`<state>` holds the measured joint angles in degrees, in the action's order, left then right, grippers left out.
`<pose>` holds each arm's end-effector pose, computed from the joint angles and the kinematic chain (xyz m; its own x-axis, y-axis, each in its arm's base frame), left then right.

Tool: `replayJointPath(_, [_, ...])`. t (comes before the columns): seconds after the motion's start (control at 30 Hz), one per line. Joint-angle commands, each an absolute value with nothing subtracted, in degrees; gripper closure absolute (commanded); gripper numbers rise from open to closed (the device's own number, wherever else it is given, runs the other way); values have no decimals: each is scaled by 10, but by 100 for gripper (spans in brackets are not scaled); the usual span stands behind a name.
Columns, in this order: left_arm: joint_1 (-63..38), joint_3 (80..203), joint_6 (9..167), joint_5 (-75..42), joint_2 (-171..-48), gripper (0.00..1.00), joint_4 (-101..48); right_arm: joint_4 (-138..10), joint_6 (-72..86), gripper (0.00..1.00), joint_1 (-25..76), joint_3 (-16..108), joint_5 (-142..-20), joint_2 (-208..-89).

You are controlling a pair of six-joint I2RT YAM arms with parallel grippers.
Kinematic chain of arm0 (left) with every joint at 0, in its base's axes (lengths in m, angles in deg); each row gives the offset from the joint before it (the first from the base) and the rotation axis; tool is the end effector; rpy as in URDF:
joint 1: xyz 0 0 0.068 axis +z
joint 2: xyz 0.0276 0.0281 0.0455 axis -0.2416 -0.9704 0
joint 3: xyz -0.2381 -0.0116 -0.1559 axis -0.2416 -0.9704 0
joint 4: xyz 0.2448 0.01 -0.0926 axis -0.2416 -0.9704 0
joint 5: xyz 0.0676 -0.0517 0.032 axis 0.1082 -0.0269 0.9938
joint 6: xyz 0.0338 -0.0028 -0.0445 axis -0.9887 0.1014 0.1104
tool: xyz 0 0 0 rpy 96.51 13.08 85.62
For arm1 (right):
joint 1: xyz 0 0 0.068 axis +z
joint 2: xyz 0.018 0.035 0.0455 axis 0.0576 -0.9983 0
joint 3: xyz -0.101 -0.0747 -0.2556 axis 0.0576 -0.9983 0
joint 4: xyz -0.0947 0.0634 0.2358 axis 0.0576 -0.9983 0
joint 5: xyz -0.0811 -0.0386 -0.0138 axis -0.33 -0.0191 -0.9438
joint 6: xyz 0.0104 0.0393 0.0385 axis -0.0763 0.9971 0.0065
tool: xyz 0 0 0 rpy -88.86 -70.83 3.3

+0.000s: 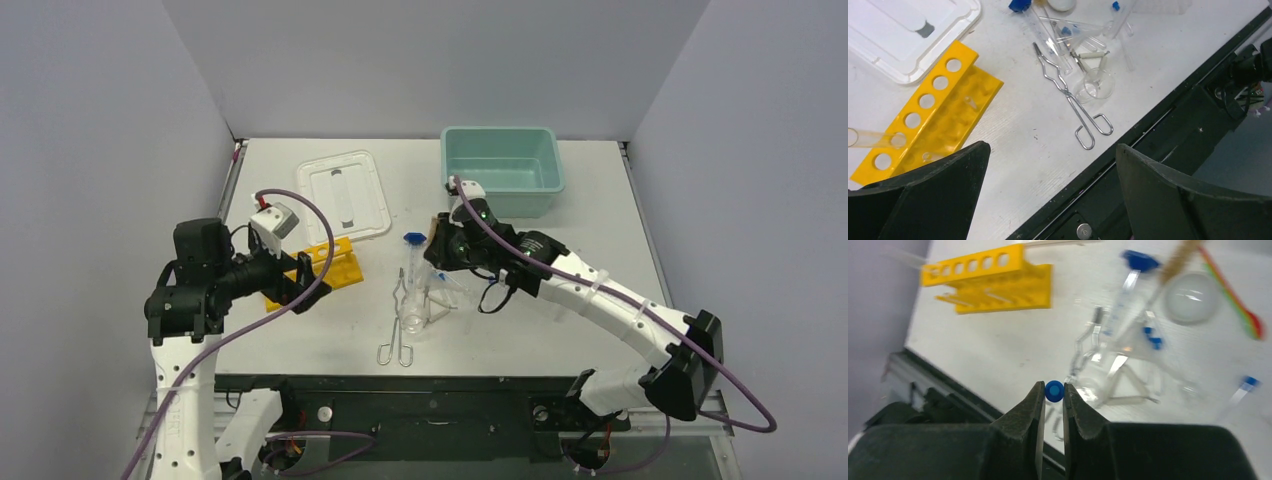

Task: Organize the chemistry lab equipment
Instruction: Insert the test tube into the slot of the test tube rack.

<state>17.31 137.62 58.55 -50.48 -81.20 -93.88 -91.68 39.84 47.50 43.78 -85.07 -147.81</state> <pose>0.1135 -0.0193 0.3888 -0.5279 0.1903 -0.8277 0.6290 0.7424 -0.2305 0.1976 0.2463 0.3523 -0.7949 0.0340 -0.6058 -0.3895 0.7369 0.5525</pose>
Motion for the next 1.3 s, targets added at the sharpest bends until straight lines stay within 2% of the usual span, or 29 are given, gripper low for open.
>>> replayJointPath(0.0, [171, 1382, 647, -432, -849, 3, -886, -991, 342, 100, 439, 377, -1062, -1401])
replayJointPath(0.17, [171, 1387, 656, -406, -873, 3, -887, -989, 341, 100, 361, 285, -1195, -1346])
replayJointPath(0.4, [171, 1389, 650, -401, -874, 3, -892, -944, 337, 100, 295, 210, -1278, -1341])
replayJointPath(0.8, [171, 1386, 647, -390, -880, 3, -898, -858, 351, 100, 272, 143, -1240, -1366])
replayJointPath(1.27, [171, 1381, 650, -377, -877, 3, -901, -818, 355, 100, 283, 132, -1203, -1389])
